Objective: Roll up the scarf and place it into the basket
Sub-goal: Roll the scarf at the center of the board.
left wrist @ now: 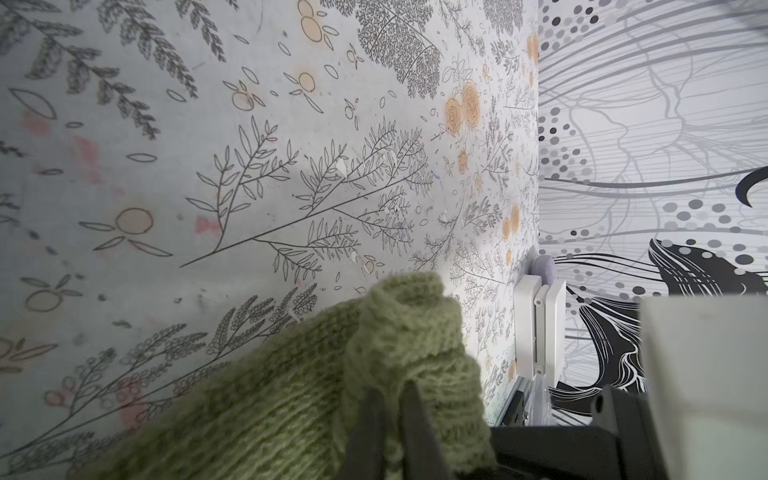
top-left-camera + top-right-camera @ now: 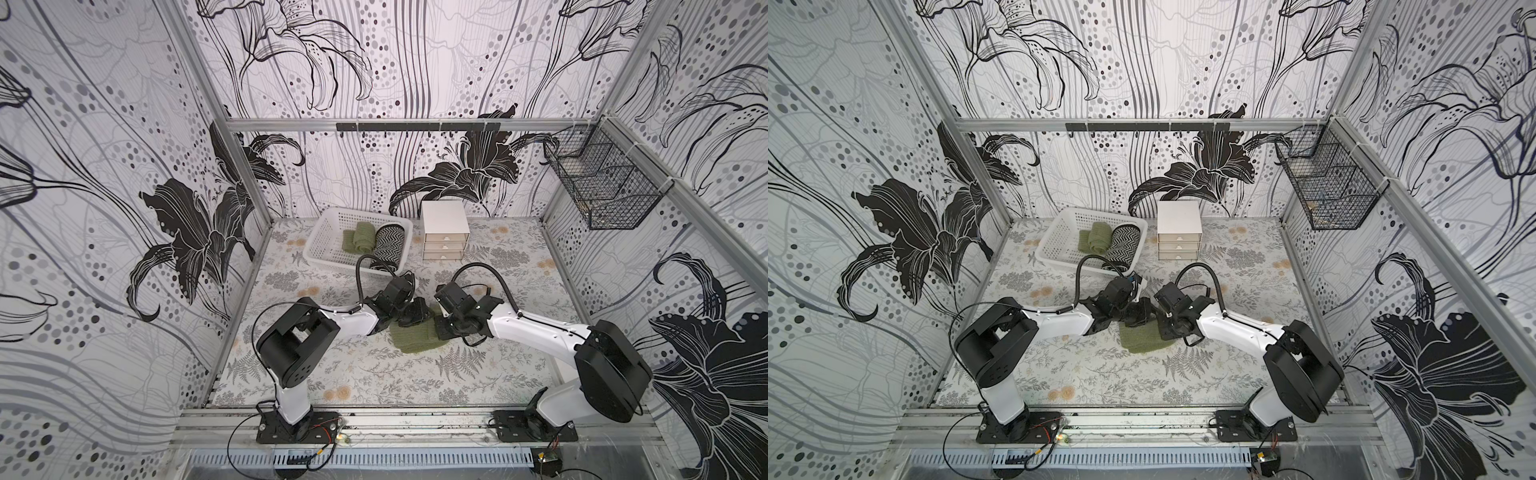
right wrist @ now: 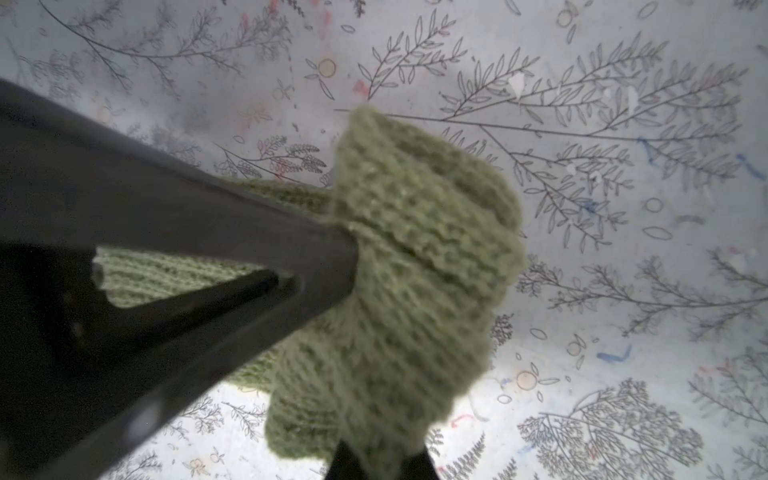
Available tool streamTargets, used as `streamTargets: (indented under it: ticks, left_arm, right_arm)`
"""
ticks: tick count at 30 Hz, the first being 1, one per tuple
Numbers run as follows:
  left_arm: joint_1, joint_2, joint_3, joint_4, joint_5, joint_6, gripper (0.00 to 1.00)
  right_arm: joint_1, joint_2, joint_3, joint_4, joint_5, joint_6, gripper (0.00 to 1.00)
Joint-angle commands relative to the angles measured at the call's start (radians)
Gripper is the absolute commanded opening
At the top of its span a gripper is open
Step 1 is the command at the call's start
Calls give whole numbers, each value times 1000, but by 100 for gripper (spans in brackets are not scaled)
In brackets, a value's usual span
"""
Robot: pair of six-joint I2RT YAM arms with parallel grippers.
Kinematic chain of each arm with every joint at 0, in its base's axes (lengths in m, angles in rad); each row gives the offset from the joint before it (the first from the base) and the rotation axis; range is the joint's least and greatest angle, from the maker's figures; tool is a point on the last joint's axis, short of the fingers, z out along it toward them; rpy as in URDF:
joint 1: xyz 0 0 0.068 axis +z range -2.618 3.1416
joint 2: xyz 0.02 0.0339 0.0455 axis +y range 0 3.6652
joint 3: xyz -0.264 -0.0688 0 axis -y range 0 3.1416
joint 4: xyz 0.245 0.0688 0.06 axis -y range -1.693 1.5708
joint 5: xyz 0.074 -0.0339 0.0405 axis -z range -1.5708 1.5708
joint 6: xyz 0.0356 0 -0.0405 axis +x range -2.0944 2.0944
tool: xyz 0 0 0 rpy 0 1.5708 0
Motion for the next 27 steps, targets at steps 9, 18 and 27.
streamTargets:
  ticks: [9,18,27]
  left_arm:
    - [-3,-112,-139,29,-41,6,0]
    - [-3,-49,-171,130,-24,-10,0]
    - [-6,-16,-133,135,-15,-3,0]
  right_arm:
    - [-20,-110,-32,-61,6,3,41]
    - [-180,-161,-65,-76,-20,-30,44]
    - [-204,44,-29,89,-232,-66,44]
